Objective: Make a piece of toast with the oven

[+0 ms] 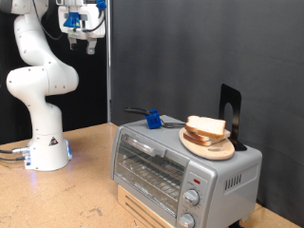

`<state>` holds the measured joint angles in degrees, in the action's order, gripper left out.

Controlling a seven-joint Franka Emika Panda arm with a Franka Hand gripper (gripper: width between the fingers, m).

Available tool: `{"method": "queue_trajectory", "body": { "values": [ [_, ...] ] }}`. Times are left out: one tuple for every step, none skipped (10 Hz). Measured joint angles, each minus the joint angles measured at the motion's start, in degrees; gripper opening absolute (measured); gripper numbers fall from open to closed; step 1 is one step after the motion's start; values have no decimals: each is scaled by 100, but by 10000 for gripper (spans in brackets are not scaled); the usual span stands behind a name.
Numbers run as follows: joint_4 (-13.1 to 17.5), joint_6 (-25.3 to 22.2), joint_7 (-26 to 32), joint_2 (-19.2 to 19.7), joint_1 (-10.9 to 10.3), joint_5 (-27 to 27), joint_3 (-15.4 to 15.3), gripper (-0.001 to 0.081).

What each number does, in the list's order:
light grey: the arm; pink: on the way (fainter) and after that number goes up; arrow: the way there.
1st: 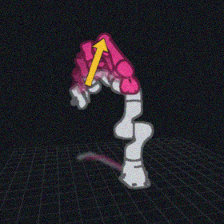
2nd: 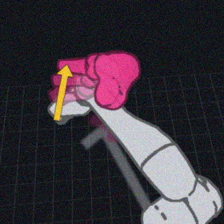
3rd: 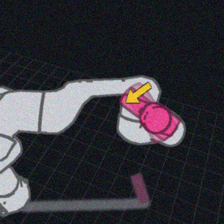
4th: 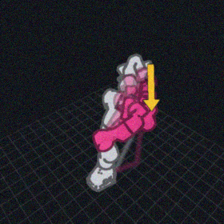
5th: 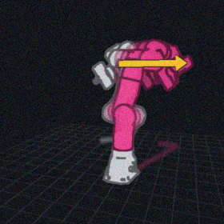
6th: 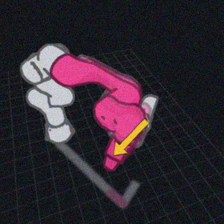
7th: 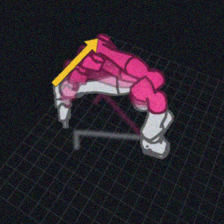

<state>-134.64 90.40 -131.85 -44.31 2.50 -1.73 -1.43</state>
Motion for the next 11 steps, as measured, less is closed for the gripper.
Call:
{"method": "queue_trajectory", "body": {
  "values": [
    [-14,74,596,-26,-57,0,46,808],
    [-66,149,1314,-100,-141,47,167,808],
    [-200,434,2012,-188,-199,108,311,808],
    [-374,836,2716,-215,-243,242,458,808],
    [-523,1259,3396,-176,-291,367,582,808],
    [-580,1528,3897,-104,-419,436,673,808],
    [-571,1419,3760,-116,-399,382,672,808],
    [-569,1338,4222,-171,-503,54,791,808],
    [-608,1353,4841,-299,-696,-233,1031,808],
    [-695,1411,5454,-428,-888,-439,1250,808],
    [-792,1582,6111,-467,-1096,-561,1453,808]
  ]
}}
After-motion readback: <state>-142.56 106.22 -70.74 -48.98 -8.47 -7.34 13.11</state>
